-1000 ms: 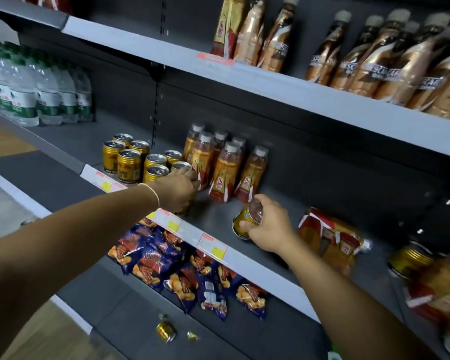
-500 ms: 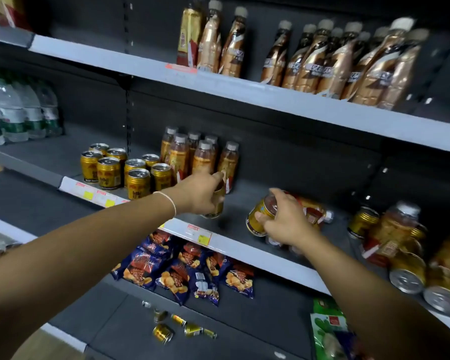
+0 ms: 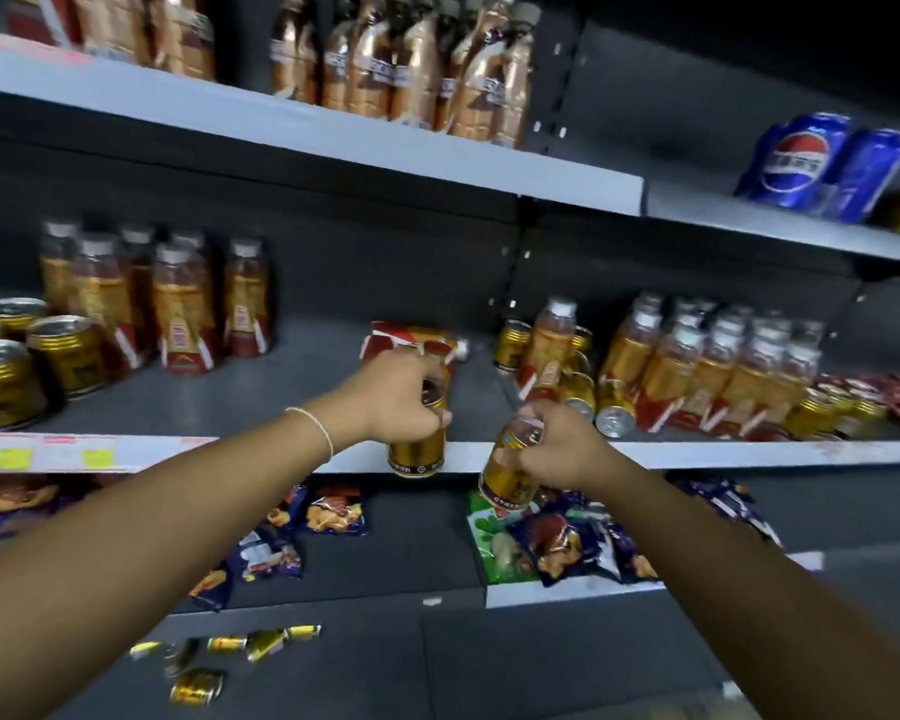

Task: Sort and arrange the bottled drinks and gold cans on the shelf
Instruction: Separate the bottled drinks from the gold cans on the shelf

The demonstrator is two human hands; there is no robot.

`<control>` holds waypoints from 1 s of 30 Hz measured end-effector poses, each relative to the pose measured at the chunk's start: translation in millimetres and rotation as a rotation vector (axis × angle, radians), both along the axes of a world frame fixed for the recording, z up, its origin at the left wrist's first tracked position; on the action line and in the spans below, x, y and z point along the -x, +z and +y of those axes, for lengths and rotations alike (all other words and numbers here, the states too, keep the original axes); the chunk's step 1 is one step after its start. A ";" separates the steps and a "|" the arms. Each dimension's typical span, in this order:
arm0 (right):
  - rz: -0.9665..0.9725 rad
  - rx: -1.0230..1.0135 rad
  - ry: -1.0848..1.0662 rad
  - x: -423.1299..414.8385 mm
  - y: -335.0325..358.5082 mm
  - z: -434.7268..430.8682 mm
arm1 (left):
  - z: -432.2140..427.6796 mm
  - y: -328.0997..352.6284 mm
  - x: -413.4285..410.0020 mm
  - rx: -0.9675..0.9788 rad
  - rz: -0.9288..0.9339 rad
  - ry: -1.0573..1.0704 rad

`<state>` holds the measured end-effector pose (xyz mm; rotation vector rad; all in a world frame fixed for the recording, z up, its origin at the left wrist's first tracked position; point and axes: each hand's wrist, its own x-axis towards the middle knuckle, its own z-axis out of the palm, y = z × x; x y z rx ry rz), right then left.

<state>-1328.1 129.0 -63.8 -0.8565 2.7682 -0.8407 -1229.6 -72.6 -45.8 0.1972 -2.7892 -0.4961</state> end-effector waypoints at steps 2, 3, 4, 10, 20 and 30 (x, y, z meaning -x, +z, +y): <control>-0.035 -0.037 -0.032 7.4 -1.7 31.8 | 28.8 2.8 20.0 0.018 -0.029 -0.058; -0.054 -0.040 -0.048 11.4 -2.3 48.8 | 44.4 4.2 30.7 0.019 -0.037 -0.082; -0.058 -0.048 -0.066 15.6 -2.5 65.9 | 60.9 5.5 41.5 0.020 -0.041 -0.102; -0.053 -0.072 -0.140 62.5 -10.6 181.5 | 171.7 3.1 111.7 0.012 -0.076 -0.215; -0.070 0.004 -0.320 156.4 -13.2 380.6 | 354.9 -1.0 243.2 0.016 -0.147 -0.306; -0.040 0.098 -0.408 251.8 -17.0 462.7 | 437.8 6.0 343.0 0.014 -0.102 -0.332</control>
